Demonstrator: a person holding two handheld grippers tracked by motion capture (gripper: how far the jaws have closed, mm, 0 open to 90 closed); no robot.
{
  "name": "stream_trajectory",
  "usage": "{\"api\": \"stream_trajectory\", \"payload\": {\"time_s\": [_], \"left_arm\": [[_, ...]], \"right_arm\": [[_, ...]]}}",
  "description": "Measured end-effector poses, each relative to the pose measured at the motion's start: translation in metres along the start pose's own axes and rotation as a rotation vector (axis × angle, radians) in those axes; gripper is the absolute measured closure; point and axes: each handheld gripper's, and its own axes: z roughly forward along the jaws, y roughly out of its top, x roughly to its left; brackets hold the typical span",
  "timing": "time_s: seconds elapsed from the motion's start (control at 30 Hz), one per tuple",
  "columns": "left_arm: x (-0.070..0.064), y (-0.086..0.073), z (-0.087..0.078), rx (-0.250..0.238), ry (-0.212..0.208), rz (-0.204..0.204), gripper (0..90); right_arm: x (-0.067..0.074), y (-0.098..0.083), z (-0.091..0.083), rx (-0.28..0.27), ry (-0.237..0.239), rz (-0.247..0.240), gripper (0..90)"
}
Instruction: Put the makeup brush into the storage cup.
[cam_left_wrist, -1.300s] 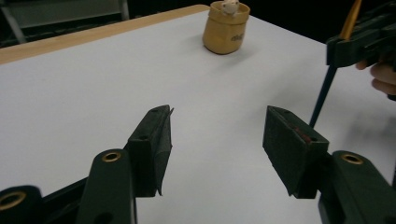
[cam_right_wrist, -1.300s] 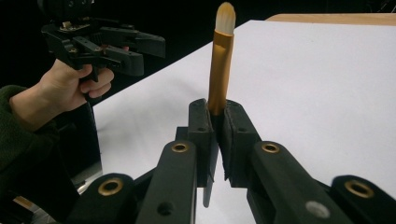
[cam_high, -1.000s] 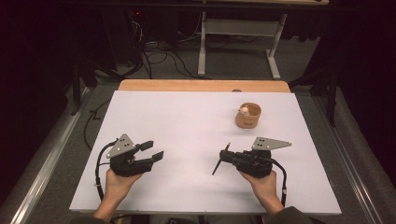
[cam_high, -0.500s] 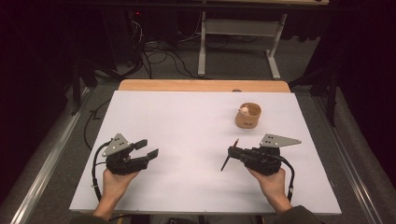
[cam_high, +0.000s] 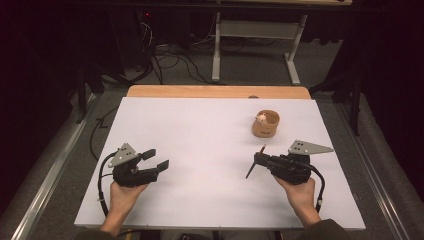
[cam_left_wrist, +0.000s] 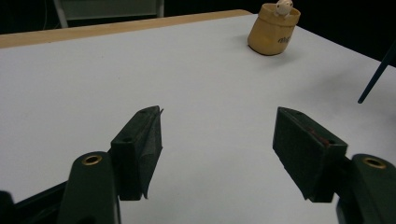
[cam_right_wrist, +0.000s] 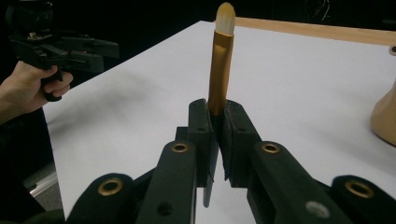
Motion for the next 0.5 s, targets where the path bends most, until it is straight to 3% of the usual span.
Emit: {"api": "stream_trajectory", "payload": {"time_s": [0.5], "left_arm": [[-0.001,-0.001,0.001,-0.005,-0.013,0.001,29.2]], "right_arm": [[-0.012,0.006,-0.012,-0.017,-0.044,0.014,85.6]]}}
